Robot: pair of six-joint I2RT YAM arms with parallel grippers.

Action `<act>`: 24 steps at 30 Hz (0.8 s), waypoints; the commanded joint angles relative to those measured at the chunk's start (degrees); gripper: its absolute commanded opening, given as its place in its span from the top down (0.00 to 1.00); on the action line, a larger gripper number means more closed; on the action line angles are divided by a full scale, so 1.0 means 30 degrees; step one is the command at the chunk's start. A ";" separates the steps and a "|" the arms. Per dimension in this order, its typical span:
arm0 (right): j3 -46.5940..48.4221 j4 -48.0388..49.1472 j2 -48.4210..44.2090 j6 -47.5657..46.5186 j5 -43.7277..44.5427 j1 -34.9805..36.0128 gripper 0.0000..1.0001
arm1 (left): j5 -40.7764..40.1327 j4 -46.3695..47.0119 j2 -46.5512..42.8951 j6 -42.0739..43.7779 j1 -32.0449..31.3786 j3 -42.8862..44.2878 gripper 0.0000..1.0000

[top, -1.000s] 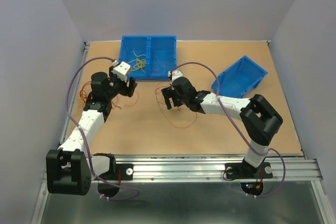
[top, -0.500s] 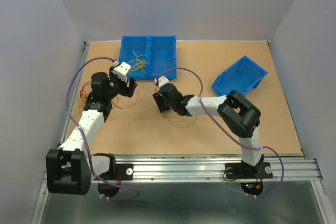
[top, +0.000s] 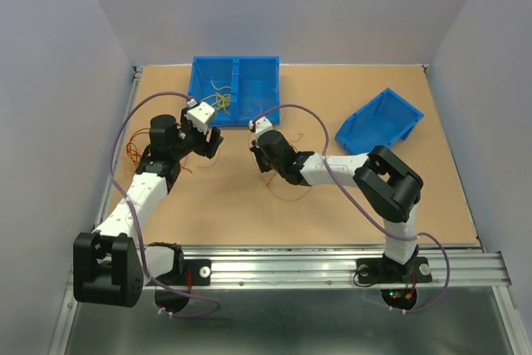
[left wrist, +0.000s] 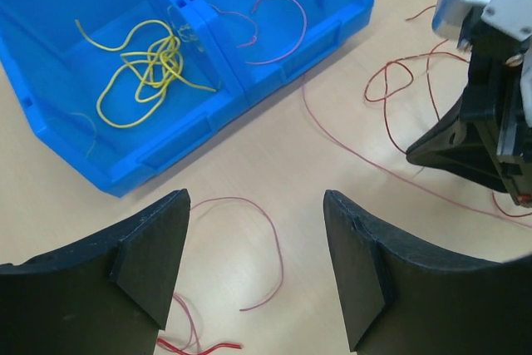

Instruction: Untangle the cables

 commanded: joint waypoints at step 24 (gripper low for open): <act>-0.3979 -0.0636 -1.5498 0.2423 0.3413 -0.5301 1.00 | -0.2530 -0.0896 0.4544 0.4931 -1.0147 0.0093 0.24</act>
